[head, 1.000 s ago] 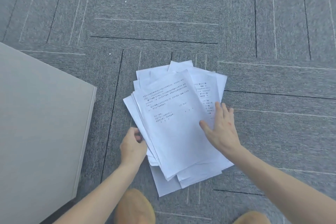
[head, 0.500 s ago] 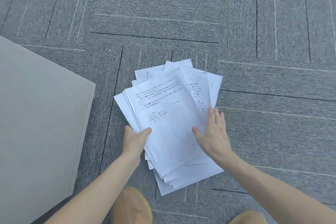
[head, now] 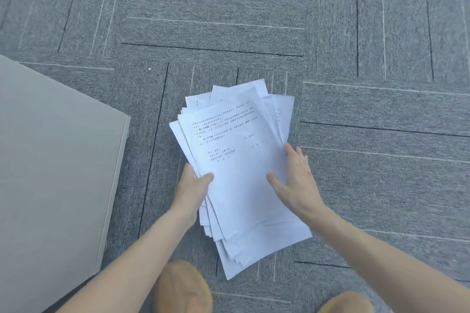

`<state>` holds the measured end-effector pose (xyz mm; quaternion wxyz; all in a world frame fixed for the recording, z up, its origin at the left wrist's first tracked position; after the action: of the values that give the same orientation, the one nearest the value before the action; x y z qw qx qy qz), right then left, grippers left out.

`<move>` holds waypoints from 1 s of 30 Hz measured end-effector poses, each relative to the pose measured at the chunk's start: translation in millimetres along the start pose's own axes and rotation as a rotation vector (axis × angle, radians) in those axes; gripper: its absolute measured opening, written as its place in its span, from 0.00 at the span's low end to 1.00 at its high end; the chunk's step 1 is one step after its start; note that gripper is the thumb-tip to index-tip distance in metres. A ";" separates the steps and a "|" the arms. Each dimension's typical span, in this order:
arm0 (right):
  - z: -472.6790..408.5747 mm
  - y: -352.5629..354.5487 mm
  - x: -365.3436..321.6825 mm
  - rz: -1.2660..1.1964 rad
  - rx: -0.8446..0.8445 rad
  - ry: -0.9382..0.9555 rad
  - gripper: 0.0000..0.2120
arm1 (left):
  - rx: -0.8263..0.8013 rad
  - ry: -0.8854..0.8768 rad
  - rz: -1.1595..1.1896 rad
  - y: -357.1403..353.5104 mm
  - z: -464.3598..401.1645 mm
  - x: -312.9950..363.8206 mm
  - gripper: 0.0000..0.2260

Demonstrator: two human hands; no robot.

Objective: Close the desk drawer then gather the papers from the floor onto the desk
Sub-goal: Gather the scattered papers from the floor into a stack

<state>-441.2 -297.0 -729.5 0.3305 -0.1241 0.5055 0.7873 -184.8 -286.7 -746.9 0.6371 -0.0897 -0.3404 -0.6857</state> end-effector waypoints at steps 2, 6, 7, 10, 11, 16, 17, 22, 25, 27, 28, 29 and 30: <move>3.7 3.2 4.9 0.044 0.037 -0.016 0.39 | -0.060 0.044 0.066 -1.9 -1.2 -4.9 0.11; 15.9 -19.6 -6.1 0.025 -0.058 -0.003 0.46 | -0.154 0.042 0.172 -17.6 5.8 -5.9 0.20; 16.5 -23.3 -9.1 0.014 -0.070 -0.005 0.46 | -0.153 0.033 0.184 -18.8 6.7 -6.3 0.20; 13.8 -17.4 -8.9 -0.037 -0.052 -0.035 0.42 | -0.144 0.020 0.174 -15.7 5.7 -10.3 0.22; 13.0 -12.7 -5.3 -0.074 -0.038 -0.057 0.41 | -0.145 0.018 0.176 -14.6 5.4 -11.2 0.23; 4.0 17.2 15.5 -0.272 0.049 -0.247 0.34 | -0.159 0.043 0.259 -13.3 11.4 -5.7 0.21; 1.5 22.9 18.4 -0.259 0.024 -0.283 0.31 | -0.180 0.055 0.278 -13.9 14.1 -3.1 0.21; 5.2 50.7 16.9 -0.403 -0.136 -0.390 0.17 | -0.259 0.062 0.274 -9.7 32.2 26.5 0.16; 13.1 79.0 -4.3 -0.567 -0.139 -0.363 0.14 | -0.293 0.012 0.247 -3.4 53.5 67.9 0.13; 17.2 111.2 -26.5 -0.589 -0.094 -0.294 0.16 | -0.312 -0.038 0.244 5.1 71.2 105.0 0.13; 19.1 129.8 -38.7 -0.597 -0.066 -0.258 0.16 | -0.322 -0.064 0.242 10.1 82.4 126.7 0.14; 22.6 150.4 -53.8 -0.611 -0.044 -0.227 0.15 | -0.328 -0.092 0.242 15.8 94.4 149.3 0.15; 25.7 170.8 -68.6 -0.633 -0.020 -0.197 0.13 | -0.331 -0.116 0.246 22.5 107.5 172.4 0.15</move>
<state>-496.4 -347.7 -559.5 0.6046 -0.2015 0.3998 0.6588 -226.9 -363.4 -562.1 0.6719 -0.2732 -0.2456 -0.6431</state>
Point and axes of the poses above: each hand's wrist, its own z-axis away from the middle knuckle, its own y-axis out of the back of the hand, x = y × z, the point moved 10 cm from there along -z, towards the middle knuckle, and after that the axes turned 4 degrees about x, right-handed, at the moved point
